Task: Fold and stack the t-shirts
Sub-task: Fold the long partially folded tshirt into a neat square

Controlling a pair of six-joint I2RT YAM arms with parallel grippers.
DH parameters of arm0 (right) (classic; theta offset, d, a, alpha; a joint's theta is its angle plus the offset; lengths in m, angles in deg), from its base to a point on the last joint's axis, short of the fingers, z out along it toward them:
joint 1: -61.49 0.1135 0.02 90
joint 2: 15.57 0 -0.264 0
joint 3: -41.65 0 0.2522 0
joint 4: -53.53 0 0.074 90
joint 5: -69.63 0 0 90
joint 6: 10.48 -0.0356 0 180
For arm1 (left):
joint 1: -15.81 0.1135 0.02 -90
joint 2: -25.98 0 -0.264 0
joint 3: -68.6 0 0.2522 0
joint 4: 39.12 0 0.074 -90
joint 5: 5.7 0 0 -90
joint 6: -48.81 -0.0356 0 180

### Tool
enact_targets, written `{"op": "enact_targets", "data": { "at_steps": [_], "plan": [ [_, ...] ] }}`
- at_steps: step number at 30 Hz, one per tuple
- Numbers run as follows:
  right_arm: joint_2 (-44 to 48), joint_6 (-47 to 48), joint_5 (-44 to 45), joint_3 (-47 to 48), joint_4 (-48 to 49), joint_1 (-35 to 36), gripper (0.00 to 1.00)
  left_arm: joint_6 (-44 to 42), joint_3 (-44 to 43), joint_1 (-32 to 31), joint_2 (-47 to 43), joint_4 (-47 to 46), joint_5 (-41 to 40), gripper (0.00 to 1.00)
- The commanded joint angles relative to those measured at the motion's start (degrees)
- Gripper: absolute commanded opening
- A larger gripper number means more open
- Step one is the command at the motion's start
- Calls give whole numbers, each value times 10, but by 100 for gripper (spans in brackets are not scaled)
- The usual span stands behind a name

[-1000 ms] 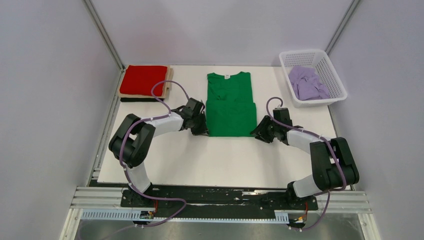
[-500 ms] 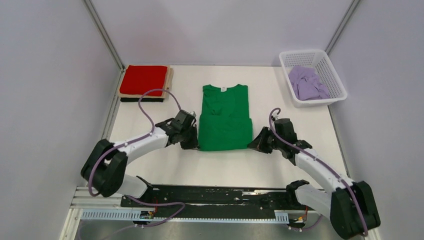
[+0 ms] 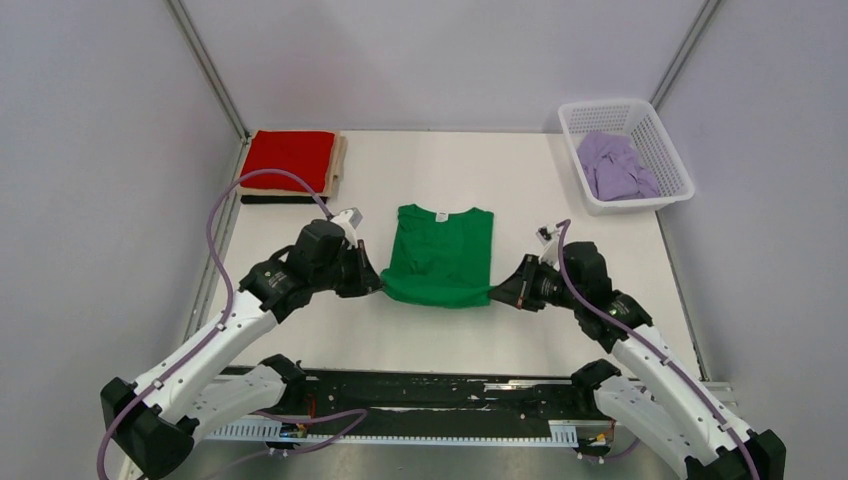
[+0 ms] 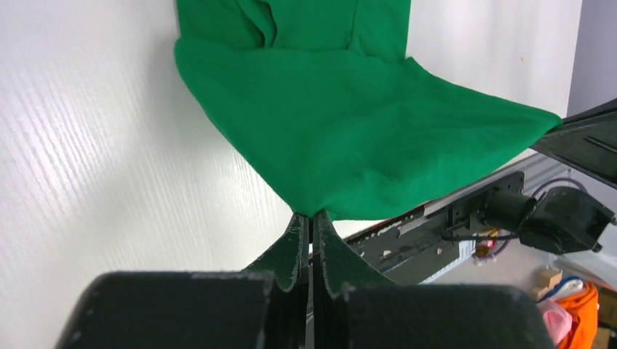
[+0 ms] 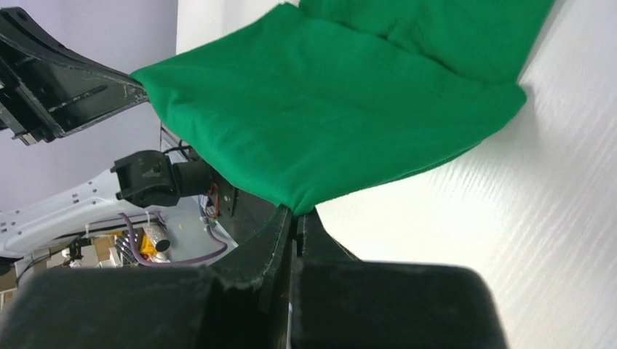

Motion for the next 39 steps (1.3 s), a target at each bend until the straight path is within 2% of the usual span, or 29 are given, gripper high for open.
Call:
{"op": "enact_targets", "data": {
  "at_steps": [1,7,13,24,39],
  "plan": [
    [-40,5,-17,57,33,-24,0,4,-49,7,25,1,-69,0],
    [-124,4,-90,86,101,-80,0,-2,-83,65,65,-55,-73,0],
    [-202,31,-106,130,141,-139,0,-24,-127,120,144,-98,-54,0],
    [-386,45,-181,211,188,-204,0,-52,-228,172,307,-134,-45,0],
    [-601,32,-134,307,224,-249,0,-73,-394,199,571,-138,-21,0]
  ]
}}
